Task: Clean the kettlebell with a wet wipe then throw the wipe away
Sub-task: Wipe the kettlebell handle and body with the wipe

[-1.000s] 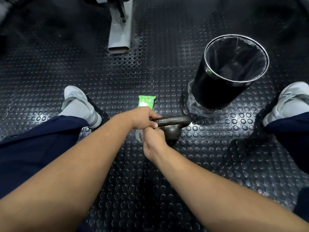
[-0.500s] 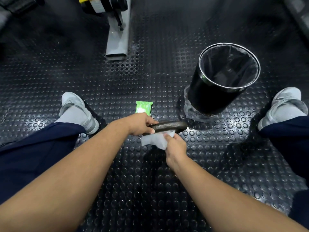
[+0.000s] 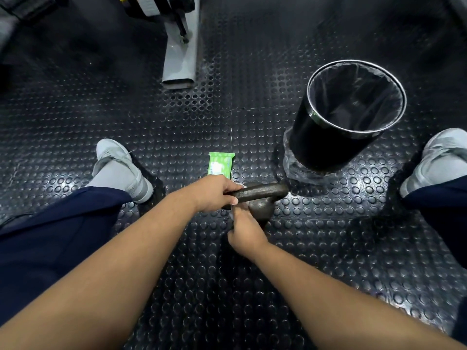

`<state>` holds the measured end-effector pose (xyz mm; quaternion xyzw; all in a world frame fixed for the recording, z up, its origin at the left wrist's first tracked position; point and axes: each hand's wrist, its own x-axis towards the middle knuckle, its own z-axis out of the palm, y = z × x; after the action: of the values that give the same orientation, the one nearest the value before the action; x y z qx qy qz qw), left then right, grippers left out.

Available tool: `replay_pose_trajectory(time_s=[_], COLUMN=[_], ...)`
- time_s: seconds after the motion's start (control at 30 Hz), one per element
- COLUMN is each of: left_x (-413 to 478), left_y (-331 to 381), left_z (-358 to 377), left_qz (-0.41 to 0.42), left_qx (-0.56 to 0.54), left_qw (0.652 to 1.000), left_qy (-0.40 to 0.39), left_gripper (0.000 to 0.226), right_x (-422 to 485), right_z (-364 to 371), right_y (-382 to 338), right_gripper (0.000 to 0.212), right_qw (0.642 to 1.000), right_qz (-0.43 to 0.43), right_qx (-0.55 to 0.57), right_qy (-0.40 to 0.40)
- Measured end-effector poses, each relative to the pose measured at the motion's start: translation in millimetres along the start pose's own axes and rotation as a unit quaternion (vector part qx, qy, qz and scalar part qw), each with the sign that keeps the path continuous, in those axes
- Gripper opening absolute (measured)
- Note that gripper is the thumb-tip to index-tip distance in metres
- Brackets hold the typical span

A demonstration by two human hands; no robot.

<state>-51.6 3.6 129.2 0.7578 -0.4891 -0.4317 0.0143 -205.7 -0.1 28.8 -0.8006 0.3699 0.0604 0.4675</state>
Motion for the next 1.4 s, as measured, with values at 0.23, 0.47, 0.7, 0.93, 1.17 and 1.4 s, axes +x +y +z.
replay_pose_trajectory(time_s=[0.23,0.47,0.7,0.93,1.17,1.4], left_x=[1,-4,1,-1,-5,-9], left_y=[0,2,1,10,30,34], left_z=[6,12,15,13,11,13], left_qz=[-0.008,-0.006,-0.007,0.012,0.019,0.005], left_qx=[0.032,0.029,0.054,0.194,0.292,0.282], left_qw=[0.999,0.999,0.997,0.978,0.953,0.954], left_qy=[0.013,0.037,0.046,0.070,0.082,0.104], left_gripper=[0.052,0.055,0.056,0.049,0.030,0.029], right_x=[-2,0,1,5,3,8], right_z=[5,-15,-11,-6,-23,5], right_y=[-19,-20,-16,-14,0,-22], right_gripper=[0.027,0.021,0.051,0.005,0.008,0.012], right_qw=[0.929,0.852,0.999,0.912,0.996,0.951], right_qz=[0.120,0.158,0.012,0.144,0.014,0.084], right_qx=[0.348,0.494,0.020,0.383,0.085,0.293], right_qy=[0.040,0.071,-0.023,0.032,0.022,0.060])
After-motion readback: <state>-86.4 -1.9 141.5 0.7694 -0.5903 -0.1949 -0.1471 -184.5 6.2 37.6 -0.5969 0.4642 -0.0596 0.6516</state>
